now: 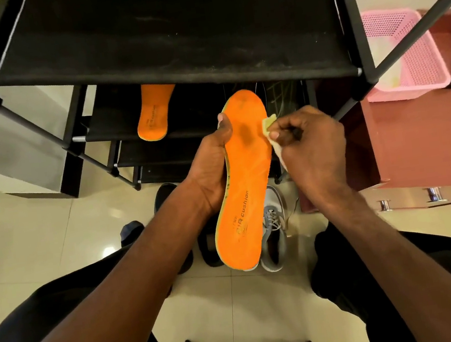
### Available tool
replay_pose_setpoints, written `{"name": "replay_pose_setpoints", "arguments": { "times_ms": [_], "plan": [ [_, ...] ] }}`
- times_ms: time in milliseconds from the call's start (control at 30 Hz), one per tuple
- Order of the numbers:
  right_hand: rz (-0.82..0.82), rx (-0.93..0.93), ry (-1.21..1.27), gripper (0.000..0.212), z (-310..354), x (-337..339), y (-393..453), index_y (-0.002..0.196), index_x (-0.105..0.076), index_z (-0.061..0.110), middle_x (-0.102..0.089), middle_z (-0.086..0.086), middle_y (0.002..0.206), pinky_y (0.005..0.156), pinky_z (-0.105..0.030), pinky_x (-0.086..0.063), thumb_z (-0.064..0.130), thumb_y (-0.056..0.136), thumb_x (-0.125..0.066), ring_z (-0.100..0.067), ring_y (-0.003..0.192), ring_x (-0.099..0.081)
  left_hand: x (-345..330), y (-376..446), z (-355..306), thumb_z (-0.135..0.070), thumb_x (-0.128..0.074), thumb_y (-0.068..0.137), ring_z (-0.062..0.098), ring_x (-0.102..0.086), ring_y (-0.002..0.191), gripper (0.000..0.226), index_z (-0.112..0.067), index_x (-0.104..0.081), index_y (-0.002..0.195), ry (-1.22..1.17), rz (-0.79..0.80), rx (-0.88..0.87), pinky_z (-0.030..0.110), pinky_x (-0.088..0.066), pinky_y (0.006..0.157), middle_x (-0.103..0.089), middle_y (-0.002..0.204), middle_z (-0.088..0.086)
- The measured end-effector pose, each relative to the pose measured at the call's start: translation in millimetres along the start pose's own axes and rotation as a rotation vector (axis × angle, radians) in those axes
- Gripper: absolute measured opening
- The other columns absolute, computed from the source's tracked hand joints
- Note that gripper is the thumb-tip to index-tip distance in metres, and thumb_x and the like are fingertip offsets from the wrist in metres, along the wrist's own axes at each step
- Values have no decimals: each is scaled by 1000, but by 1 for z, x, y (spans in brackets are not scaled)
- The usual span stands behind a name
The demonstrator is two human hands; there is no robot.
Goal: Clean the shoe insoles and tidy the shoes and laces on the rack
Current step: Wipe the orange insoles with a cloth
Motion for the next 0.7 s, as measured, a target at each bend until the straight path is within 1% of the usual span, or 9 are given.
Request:
{"name": "replay_pose_setpoints", "arguments": {
  "times_ms": [67, 100, 200, 267, 333, 367, 467, 600, 700],
  "plan": [
    [14, 66, -85, 13, 1, -4, -4, 93, -80, 24, -69, 10, 94, 81, -42, -57, 12, 87, -81, -10, 87, -66, -5, -3, 2, -60, -35, 105, 34, -71, 100, 54, -15, -61, 122, 20, 25, 2, 47, -61, 83, -73, 121, 19],
    [10, 74, -91, 15, 1, -5, -5, 93, -80, 23, -70, 10, 95, 81, -45, -57, 10, 86, -81, -11, 88, -67, -5, -4, 2, -60, -35, 105, 33, -71, 99, 55, -15, -62, 122, 3, 34, 3, 46, -61, 82, -74, 119, 18],
    [71, 178, 16, 18, 9, -13, -16, 91, -82, 18, -73, 8, 92, 79, -44, -58, 2, 84, -77, -14, 87, -68, -3, -5, 1, -57, -31, 107, 25, -73, 84, 60, -9, -64, 119, -105, 67, 8, 38, -63, 74, -75, 104, 16],
    [116, 265, -7, 19, 13, -17, -25, 91, -81, 21, -72, 10, 91, 77, -47, -56, 5, 84, -73, -18, 88, -68, -2, -5, 1, -56, -30, 108, 22, -71, 77, 62, -7, -68, 114, -151, 71, 12, 33, -62, 69, -74, 98, 14],
    [80, 265, -163, 20, 11, -13, -21, 93, -81, 29, -72, 12, 94, 80, -47, -50, 12, 85, -74, -19, 90, -67, 0, -5, 5, -55, -31, 108, 23, -70, 79, 64, -10, -76, 102, -138, 65, 15, 34, -62, 69, -75, 93, 13],
    [46, 230, -245, 20, 9, -9, -18, 94, -80, 32, -72, 12, 96, 82, -44, -44, 14, 87, -75, -19, 91, -66, -2, -5, 7, -55, -31, 108, 24, -71, 82, 64, -11, -77, 103, -110, 66, 17, 37, -62, 71, -76, 95, 13],
    [1, 135, -350, 20, 6, 1, -6, 97, -79, 32, -70, 11, 98, 83, -39, -32, 15, 90, -74, -18, 95, -63, -7, -8, 9, -58, -32, 107, 26, -76, 89, 57, -14, -64, 124, -19, 88, 21, 44, -62, 78, -77, 105, 13],
    [109, 279, -168, 18, 10, -11, -21, 90, -81, 27, -72, 12, 91, 79, -47, -50, 11, 82, -77, -22, 88, -63, -2, -7, 3, -57, -29, 107, 25, -75, 88, 59, -10, -63, 122, -65, 94, 28, 39, -62, 79, -76, 104, 13],
    [184, 343, -179, 18, 14, -17, -32, 88, -80, 30, -72, 13, 91, 77, -49, -48, 14, 82, -79, -20, 87, -59, 2, -6, 3, -55, -28, 108, 24, -76, 88, 59, -8, -62, 122, -97, 83, 31, 38, -63, 78, -77, 103, 13]
  ]
}}
Point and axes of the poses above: each hand's wrist, its own y-axis towards the middle knuckle, its own x-axis out of the back of the hand, z = x × y, the point moved 2 cm from there along y, towards the middle knuckle
